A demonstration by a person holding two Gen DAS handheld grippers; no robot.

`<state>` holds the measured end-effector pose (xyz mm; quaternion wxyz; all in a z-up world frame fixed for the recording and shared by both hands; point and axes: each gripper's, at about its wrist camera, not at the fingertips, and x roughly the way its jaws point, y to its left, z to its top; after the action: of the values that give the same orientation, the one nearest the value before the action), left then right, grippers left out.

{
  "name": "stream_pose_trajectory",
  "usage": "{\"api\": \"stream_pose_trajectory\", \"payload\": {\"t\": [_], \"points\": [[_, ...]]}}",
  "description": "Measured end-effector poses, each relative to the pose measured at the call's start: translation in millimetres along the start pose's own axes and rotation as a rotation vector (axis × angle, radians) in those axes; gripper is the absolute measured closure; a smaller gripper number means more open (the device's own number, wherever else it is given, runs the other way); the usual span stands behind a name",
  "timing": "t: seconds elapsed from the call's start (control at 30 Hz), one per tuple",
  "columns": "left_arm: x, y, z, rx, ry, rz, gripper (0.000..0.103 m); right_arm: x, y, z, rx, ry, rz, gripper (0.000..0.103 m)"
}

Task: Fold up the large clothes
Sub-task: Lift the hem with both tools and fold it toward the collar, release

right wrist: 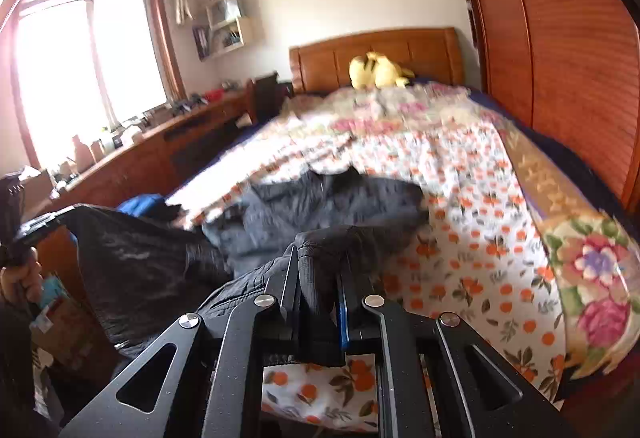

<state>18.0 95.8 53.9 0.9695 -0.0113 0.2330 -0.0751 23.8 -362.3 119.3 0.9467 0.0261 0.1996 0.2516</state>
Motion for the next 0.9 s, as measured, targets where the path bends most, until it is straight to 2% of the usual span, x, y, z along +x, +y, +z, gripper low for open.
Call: {"api": "stream_pose_trajectory", "payload": {"t": [0.13, 0.33, 0.47, 0.63, 0.9], "points": [[1.2, 14.5, -0.2, -0.024, -0.009, 0.011, 0.101, -1.3, -2.5, -9.7, -0.018, 0.009, -0.003, 0.09], [49.4, 29.5, -13.8, -0.04, 0.091, 0.023, 0.101, 48.2, -14.8, -41.2, -0.035, 0.106, -0.008, 0.09], [92.0, 31.2, -6.3, -0.035, 0.14, 0.028, 0.101, 85.5, -32.3, -51.1, -0.04, 0.144, -0.034, 0.09], [140.1, 34.3, 15.6, -0.01, 0.155, 0.057, 0.101, 135.9, -58.0, -37.9, 0.018, 0.159, -0.019, 0.089], [211.7, 62.4, 37.0, -0.042, 0.186, 0.126, 0.101, 223.2, -89.5, -2.4, 0.061, 0.137, -0.032, 0.089]]}}
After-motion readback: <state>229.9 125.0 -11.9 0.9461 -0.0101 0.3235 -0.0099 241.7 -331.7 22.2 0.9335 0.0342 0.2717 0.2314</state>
